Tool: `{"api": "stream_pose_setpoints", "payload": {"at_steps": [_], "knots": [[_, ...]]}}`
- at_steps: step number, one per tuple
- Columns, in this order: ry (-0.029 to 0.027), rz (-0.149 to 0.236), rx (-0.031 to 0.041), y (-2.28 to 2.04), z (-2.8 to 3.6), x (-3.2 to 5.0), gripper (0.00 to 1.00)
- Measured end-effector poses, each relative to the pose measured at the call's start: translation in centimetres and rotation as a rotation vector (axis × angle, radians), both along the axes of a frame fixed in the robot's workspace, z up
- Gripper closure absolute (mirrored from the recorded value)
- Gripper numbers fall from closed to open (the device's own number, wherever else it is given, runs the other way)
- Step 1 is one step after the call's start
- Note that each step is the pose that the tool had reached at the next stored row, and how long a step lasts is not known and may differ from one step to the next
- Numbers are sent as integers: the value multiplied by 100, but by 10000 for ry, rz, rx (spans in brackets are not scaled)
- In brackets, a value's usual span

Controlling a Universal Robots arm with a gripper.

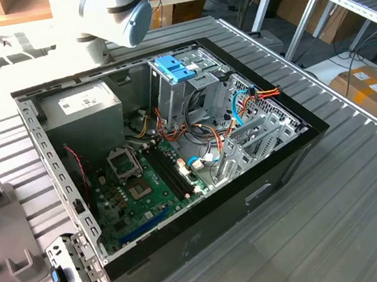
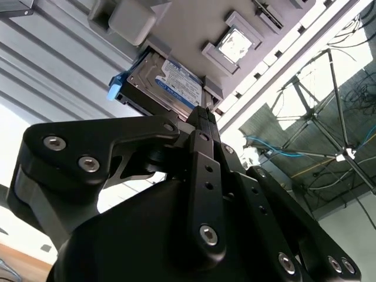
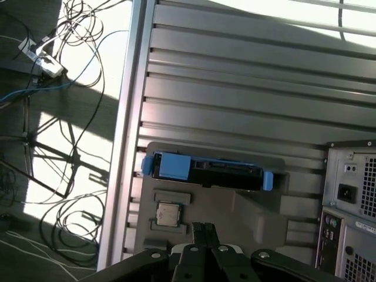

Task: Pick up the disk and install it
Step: 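Pick up the disk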

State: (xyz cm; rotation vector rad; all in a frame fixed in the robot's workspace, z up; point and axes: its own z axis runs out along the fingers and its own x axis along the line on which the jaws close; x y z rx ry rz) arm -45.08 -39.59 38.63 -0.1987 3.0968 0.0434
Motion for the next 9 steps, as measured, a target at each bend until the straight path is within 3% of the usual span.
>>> {"api": "stream_pose_setpoints", "payload": {"at_steps": [9], "knots": [[0,701,0,0,0,0,89]]}}
